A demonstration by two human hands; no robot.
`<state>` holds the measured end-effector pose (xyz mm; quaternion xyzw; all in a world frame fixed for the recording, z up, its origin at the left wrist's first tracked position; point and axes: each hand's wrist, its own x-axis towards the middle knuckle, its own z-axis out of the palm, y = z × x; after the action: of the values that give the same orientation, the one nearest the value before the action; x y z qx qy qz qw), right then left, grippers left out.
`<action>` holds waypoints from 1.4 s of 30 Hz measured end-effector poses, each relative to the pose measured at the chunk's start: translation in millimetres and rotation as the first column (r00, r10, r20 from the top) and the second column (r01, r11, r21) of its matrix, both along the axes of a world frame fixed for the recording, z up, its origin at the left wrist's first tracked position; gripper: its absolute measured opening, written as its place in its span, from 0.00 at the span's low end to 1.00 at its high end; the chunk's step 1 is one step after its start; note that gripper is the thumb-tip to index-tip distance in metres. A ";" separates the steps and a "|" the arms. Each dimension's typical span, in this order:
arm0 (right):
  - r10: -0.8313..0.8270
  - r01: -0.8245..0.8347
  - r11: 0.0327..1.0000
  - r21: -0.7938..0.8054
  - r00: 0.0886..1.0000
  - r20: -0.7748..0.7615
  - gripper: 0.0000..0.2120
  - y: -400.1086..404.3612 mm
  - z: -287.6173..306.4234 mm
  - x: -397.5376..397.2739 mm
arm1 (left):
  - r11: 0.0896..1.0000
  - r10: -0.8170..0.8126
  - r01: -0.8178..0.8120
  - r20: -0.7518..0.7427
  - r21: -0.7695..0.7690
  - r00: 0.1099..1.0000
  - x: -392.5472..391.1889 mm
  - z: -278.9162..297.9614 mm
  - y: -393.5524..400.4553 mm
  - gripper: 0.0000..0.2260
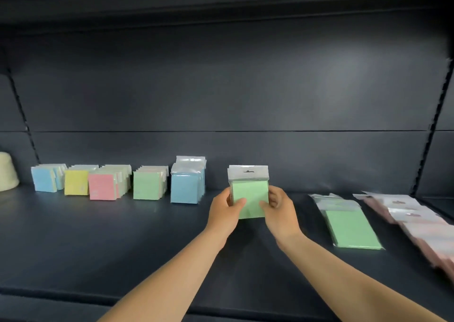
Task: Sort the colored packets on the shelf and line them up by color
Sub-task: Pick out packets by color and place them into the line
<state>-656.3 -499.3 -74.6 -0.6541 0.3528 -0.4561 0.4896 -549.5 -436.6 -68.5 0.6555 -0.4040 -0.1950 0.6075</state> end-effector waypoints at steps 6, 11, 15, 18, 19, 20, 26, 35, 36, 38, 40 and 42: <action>-0.071 0.063 0.994 -0.087 0.993 -0.096 0.16 -6.7 -20.1 47.3 | 0.999 0.018 -0.021 0.082 0.033 0.996 52.3 -31.6 -15.3 0.12; -0.174 0.168 0.982 -0.083 0.982 -0.078 0.14 -23.4 -22.2 70.3 | 0.999 0.039 -0.039 0.031 -0.019 0.999 68.6 -30.0 -40.5 0.15; -0.187 0.182 0.980 -0.078 0.979 -0.074 0.14 -45.0 -21.4 94.2 | 0.995 0.085 -0.086 -0.021 -0.052 0.996 87.1 -31.4 -65.5 0.15; -0.176 0.171 0.983 -0.068 0.982 -0.071 0.14 -60.2 -21.1 109.1 | 0.991 0.121 -0.123 -0.029 -0.045 0.992 98.1 -32.0 -82.1 0.14; -0.169 0.165 0.984 -0.060 0.983 -0.064 0.13 -64.4 -21.6 113.1 | 0.991 0.125 -0.126 -0.037 -0.040 0.991 101.1 -32.4 -86.5 0.14; -0.163 0.161 0.986 -0.050 0.985 -0.058 0.13 -68.7 -22.6 116.4 | 0.991 0.126 -0.128 -0.053 -0.040 0.991 103.7 -32.7 -90.7 0.13; -0.159 0.159 0.987 0.002 0.987 -0.027 0.12 -87.9 -24.4 125.6 | 0.988 0.137 -0.145 -0.132 -0.056 0.982 111.2 -35.5 -107.1 0.10; -0.173 0.173 0.985 0.003 0.984 -0.031 0.12 -93.7 -28.6 127.4 | 0.987 0.148 -0.153 -0.097 -0.044 0.984 111.1 -35.7 -108.4 0.13; -0.173 0.173 0.985 0.003 0.984 -0.035 0.12 -94.1 -28.5 127.2 | 0.987 0.149 -0.153 -0.093 -0.039 0.984 111.2 -35.5 -108.4 0.13; -0.173 0.173 0.985 0.006 0.984 -0.042 0.11 -95.3 -28.9 126.7 | 0.987 0.156 -0.158 -0.065 -0.027 0.986 110.9 -34.6 -107.5 0.14; -0.172 0.172 0.985 0.012 0.984 -0.048 0.11 -93.5 -29.3 125.5 | 0.987 0.159 -0.159 -0.020 0.003 0.987 109.5 -34.2 -105.6 0.15; -0.170 0.171 0.985 0.011 0.983 -0.064 0.12 -90.1 -27.2 121.5 | 0.988 0.151 -0.153 0.036 0.039 0.988 106.1 -30.6 -101.3 0.17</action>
<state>-534.7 -589.4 -101.8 -0.6314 0.4265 -0.4725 0.4428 -443.4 -537.9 -99.1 0.7000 -0.3586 -0.1458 0.6001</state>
